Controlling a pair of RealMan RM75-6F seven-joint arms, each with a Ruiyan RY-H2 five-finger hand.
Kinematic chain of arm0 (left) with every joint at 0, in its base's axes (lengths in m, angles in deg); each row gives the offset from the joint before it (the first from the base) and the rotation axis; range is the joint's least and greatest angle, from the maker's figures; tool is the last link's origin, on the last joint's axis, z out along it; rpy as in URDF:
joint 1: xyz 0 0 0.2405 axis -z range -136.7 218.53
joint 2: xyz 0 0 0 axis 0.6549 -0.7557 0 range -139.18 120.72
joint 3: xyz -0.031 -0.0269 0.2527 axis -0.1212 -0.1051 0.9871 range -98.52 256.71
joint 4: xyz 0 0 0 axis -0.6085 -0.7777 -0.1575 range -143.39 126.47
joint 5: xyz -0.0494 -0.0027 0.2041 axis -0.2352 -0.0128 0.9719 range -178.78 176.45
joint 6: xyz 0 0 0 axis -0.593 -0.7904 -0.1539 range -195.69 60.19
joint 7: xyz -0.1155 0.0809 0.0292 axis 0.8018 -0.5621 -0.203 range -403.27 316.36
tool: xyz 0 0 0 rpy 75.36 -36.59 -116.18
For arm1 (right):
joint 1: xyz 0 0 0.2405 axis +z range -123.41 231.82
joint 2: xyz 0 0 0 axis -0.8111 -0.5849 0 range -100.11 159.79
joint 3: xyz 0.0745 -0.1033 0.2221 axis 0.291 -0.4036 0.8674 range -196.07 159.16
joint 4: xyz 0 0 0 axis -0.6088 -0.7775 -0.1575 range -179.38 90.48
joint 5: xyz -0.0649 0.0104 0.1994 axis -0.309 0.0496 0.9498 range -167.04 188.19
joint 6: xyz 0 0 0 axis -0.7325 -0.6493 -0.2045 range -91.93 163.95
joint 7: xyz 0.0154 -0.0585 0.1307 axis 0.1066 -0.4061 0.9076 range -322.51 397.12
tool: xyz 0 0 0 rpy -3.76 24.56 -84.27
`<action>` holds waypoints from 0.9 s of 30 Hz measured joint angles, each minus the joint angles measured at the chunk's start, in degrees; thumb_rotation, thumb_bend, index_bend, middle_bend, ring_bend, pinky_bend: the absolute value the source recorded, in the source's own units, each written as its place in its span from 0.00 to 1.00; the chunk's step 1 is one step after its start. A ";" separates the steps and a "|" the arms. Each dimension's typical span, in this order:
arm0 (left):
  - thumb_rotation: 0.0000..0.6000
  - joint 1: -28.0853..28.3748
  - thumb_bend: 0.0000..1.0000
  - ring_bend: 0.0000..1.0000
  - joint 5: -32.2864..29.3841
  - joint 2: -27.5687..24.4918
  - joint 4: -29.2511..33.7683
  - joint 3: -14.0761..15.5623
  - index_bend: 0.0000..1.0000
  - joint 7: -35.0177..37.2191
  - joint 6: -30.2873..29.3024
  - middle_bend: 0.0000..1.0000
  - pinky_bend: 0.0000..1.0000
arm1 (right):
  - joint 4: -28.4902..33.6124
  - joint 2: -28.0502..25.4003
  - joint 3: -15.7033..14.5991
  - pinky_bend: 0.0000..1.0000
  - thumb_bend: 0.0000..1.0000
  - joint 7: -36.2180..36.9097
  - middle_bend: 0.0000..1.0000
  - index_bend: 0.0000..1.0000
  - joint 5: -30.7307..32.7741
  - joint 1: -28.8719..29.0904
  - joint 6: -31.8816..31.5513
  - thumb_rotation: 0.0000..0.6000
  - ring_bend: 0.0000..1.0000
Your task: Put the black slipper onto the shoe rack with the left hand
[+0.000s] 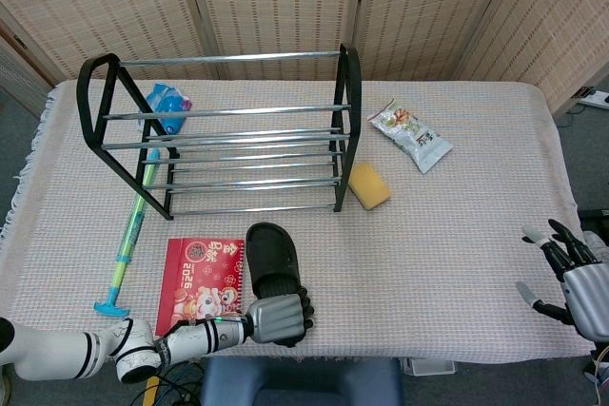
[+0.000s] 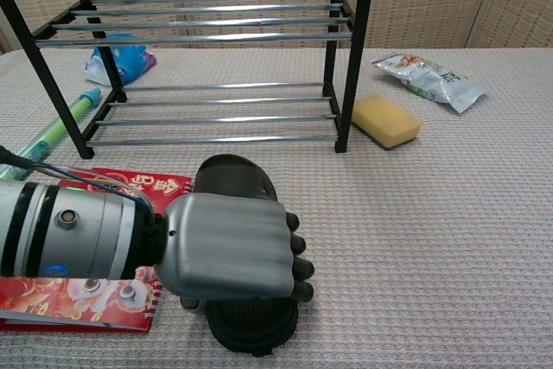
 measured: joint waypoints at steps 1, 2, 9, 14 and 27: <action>1.00 0.16 0.11 0.51 0.49 0.02 -0.09 0.26 0.66 0.86 -0.49 0.60 0.43 | -0.03 0.02 0.01 0.20 0.30 0.01 0.26 0.11 -0.03 0.02 0.01 1.00 0.10; 1.00 0.30 0.11 0.52 1.08 0.03 -0.21 0.54 0.66 1.76 -1.09 0.60 0.45 | -0.05 0.04 0.02 0.20 0.30 -0.01 0.26 0.11 -0.06 0.03 0.02 1.00 0.10; 1.00 0.61 0.11 0.63 7.03 -0.61 -1.13 3.16 0.75 6.24 -8.27 0.70 0.64 | 0.16 0.03 0.13 0.20 0.30 -0.41 0.26 0.11 -0.11 -0.01 -0.08 1.00 0.10; 1.00 -0.43 0.13 0.66 10.29 -2.47 -0.73 4.59 0.78 5.90 -13.31 0.74 0.70 | 0.69 -0.08 0.13 0.20 0.30 -1.06 0.26 0.11 -0.31 -0.08 -0.22 1.00 0.10; 1.00 -3.30 0.13 0.67 10.25 -5.29 0.44 2.34 0.79 -0.10 -18.54 0.75 0.72 | 2.60 -0.54 0.36 0.20 0.30 -3.21 0.26 0.11 -0.86 0.08 -0.22 1.00 0.10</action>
